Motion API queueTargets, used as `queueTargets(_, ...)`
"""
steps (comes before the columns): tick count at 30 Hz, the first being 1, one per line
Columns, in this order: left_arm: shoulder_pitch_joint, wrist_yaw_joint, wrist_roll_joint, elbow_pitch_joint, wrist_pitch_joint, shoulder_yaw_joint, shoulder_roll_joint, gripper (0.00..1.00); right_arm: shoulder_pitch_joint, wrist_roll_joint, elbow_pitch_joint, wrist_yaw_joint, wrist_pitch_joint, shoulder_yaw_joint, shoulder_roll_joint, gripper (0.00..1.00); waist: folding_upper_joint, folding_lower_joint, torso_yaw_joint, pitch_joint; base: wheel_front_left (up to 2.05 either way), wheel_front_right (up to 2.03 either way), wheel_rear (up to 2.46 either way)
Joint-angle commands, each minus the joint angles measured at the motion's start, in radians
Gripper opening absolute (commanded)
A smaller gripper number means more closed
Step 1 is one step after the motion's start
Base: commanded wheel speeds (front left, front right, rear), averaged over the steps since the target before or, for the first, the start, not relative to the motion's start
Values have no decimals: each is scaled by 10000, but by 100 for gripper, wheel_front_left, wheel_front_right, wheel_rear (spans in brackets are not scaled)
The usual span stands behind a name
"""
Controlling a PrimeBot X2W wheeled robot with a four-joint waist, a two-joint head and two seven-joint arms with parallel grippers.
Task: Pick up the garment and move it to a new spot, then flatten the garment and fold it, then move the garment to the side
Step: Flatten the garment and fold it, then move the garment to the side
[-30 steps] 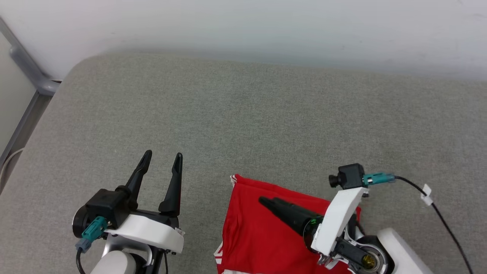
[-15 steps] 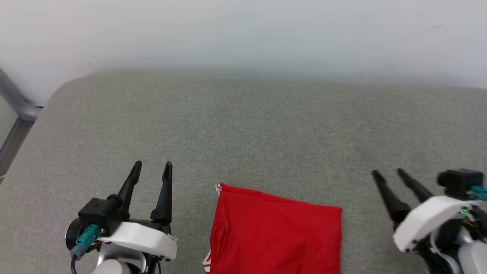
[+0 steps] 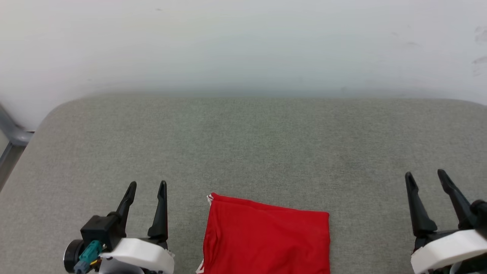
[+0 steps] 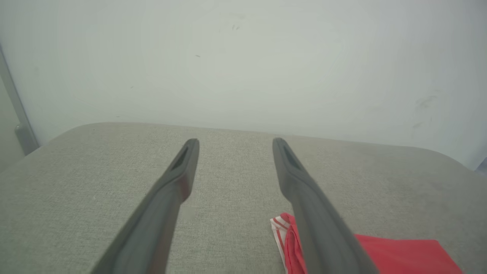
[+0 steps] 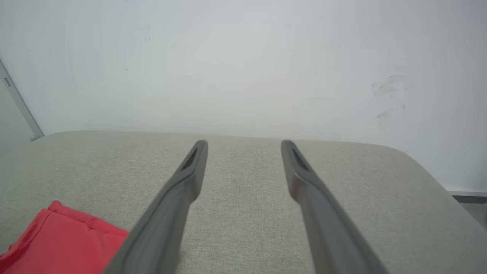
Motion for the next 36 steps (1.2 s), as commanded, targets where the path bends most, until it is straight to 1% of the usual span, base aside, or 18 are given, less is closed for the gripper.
queueTargets(1,213,-7,88,6,-67,109,-46,100,268,-148,-183,-5,-76,48,78,100,0,0,-93,-74,0,0,0)
queueTargets(6,569,-72,322,70,-69,366,-214,100,766,-381,-658,-6,-197,235,288,100,0,0,-228,-200,0,0,0)
queueTargets(12,803,-320,532,233,-68,571,-330,100,1178,-520,-928,-6,-112,289,487,100,0,0,-253,-283,0,0,0)
queueTargets(20,754,-629,752,390,-60,836,-556,100,1095,-511,-1107,-6,140,193,589,100,0,0,-233,-261,0,0,0)
queueTargets(25,645,-745,952,440,-60,968,-649,100,1054,-407,-1119,-6,337,14,626,100,0,0,-183,-250,0,0,0)
queueTargets(29,468,-897,1079,420,-58,1030,-769,100,1086,89,-804,-6,809,-555,653,100,0,0,-28,-126,0,0,0)
queueTargets(34,272,-1167,1289,354,-49,1034,-878,100,1244,1312,117,-5,1622,-1279,683,100,0,0,303,175,0,0,0)
queueTargets(36,150,-1260,1372,316,-49,1098,-955,100,1185,1986,504,-5,2045,-1337,688,100,0,0,454,382,0,0,0)
